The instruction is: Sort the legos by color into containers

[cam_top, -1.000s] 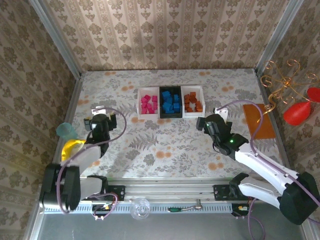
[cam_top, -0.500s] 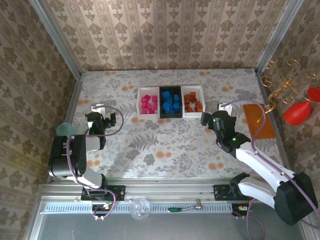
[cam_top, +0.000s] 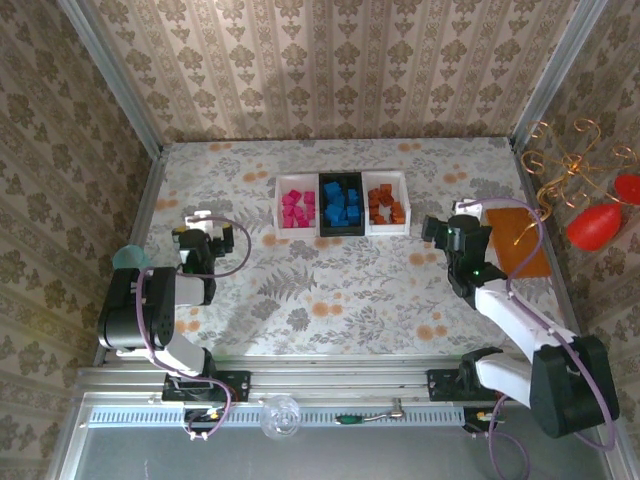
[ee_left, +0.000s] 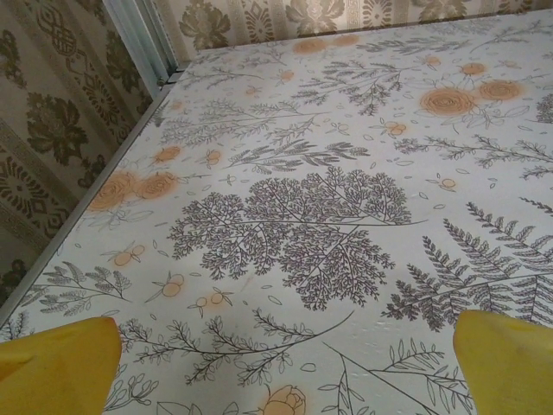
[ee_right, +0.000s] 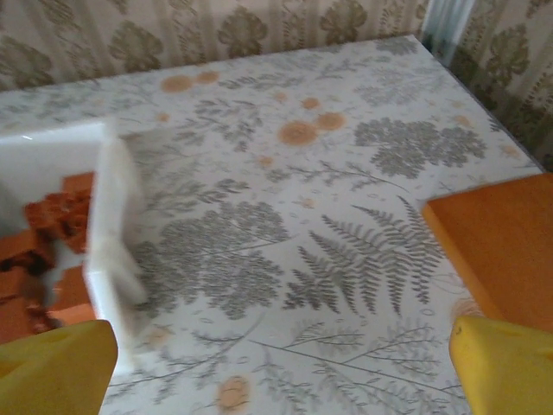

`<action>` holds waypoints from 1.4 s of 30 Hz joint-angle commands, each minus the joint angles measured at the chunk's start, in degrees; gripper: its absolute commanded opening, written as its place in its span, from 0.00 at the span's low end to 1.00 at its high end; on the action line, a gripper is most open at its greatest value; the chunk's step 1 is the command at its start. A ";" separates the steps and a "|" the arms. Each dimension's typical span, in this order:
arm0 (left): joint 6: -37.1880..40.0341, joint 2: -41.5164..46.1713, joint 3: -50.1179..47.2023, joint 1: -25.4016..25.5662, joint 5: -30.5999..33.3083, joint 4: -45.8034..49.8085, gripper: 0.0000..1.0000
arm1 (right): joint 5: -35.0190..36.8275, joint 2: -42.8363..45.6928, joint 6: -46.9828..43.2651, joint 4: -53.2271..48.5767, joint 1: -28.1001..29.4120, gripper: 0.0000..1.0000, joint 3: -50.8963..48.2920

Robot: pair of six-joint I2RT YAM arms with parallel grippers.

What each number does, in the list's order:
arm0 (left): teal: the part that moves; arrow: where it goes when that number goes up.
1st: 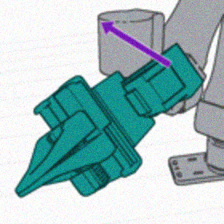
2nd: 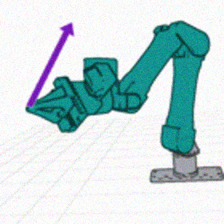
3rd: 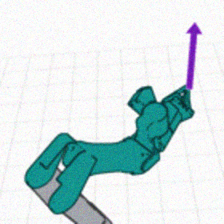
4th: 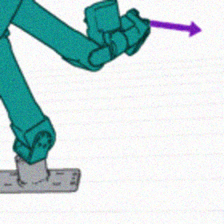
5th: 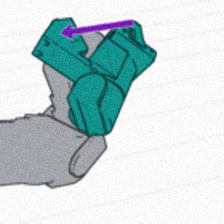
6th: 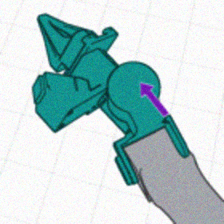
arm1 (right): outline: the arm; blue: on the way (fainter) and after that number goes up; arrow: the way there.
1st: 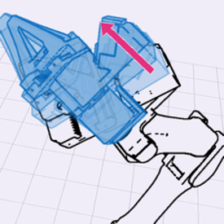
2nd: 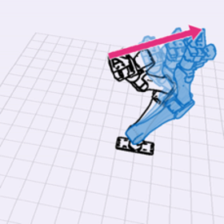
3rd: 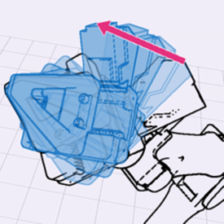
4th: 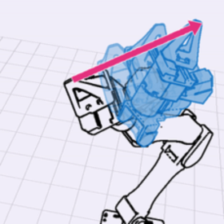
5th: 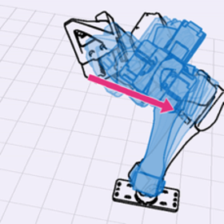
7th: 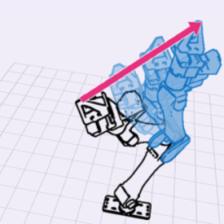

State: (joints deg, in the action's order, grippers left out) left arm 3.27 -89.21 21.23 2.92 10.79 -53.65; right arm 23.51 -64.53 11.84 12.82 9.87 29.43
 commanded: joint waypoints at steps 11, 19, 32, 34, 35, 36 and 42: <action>-0.37 -0.31 -0.05 0.22 1.25 -2.25 1.00 | -6.03 -20.13 -6.88 31.72 -7.32 1.00 -4.54; -0.39 -0.28 -0.05 0.21 1.24 -2.26 1.00 | -8.18 -20.68 -6.83 27.00 -7.77 1.00 -2.13; -0.37 -0.26 -0.05 0.22 1.25 -2.25 1.00 | -10.33 -23.39 -7.24 38.73 -8.29 1.00 -7.41; -0.37 -0.29 -0.03 0.21 1.25 -2.29 1.00 | -10.33 -23.25 -7.21 38.20 -8.29 1.00 -7.14; -0.39 -0.27 -0.05 0.25 1.21 -2.26 1.00 | -10.26 -23.18 -7.22 38.07 -8.20 1.00 -7.11; -0.40 -0.27 -0.05 0.24 1.25 -2.25 1.00 | -10.24 -22.76 -7.09 37.27 -8.18 1.00 -6.99; -0.38 -0.30 -0.05 0.21 1.18 -2.25 1.00 | -9.96 -22.91 -7.44 38.32 -7.94 1.00 -7.41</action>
State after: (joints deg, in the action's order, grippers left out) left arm 3.25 -89.21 21.23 2.92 11.44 -53.89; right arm 12.19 -87.39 4.82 49.08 1.65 21.28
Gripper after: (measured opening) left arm 0.999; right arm 0.999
